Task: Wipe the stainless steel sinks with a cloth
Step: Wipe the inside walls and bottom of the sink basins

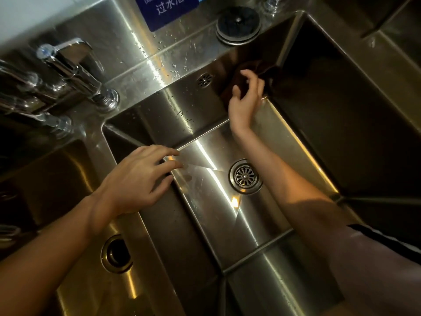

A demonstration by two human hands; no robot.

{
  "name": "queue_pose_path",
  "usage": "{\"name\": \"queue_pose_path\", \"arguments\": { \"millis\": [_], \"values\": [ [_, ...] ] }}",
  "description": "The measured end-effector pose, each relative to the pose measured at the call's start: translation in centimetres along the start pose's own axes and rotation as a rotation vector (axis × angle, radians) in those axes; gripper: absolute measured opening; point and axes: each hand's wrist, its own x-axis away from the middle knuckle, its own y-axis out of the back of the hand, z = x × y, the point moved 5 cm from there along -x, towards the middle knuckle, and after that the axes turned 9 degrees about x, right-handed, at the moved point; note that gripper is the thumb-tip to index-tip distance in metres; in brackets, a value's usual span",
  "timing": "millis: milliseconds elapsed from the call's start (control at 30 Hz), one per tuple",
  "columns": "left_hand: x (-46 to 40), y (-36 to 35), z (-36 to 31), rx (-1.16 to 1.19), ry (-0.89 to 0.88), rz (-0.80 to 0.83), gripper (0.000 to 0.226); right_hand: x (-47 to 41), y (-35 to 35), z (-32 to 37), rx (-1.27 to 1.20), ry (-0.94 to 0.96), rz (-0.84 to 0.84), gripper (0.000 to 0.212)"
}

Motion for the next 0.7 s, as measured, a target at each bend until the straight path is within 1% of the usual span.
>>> {"name": "queue_pose_path", "arguments": {
  "millis": [100, 167, 300, 433, 567, 700],
  "values": [
    [0.0, -0.2, 0.2, -0.003, 0.008, 0.014, 0.047, 3.7, -1.0, 2.3, -0.066, 0.124, 0.085, 0.038],
    [0.0, -0.2, 0.2, -0.016, 0.009, 0.017, 0.047, 5.2, -1.2, 3.2, -0.097, 0.183, 0.108, 0.035],
    [0.1, -0.3, 0.3, -0.018, 0.013, 0.016, 0.047, 4.0, -0.1, 3.1, -0.124, 0.139, 0.034, 0.035],
    [0.1, -0.1, 0.2, -0.012, 0.005, 0.009, 0.046, 0.2, 1.6, 2.2, -0.104, 0.070, -0.069, 0.036],
    [0.2, 0.0, 0.1, -0.016, -0.005, -0.027, 0.045, -1.0, 2.2, 1.6, -0.067, 0.068, -0.037, 0.036],
    [0.2, 0.0, 0.0, -0.036, -0.015, -0.026, 0.046, 2.8, 0.9, 4.1, -0.090, 0.104, -0.007, 0.038]
  ]
}}
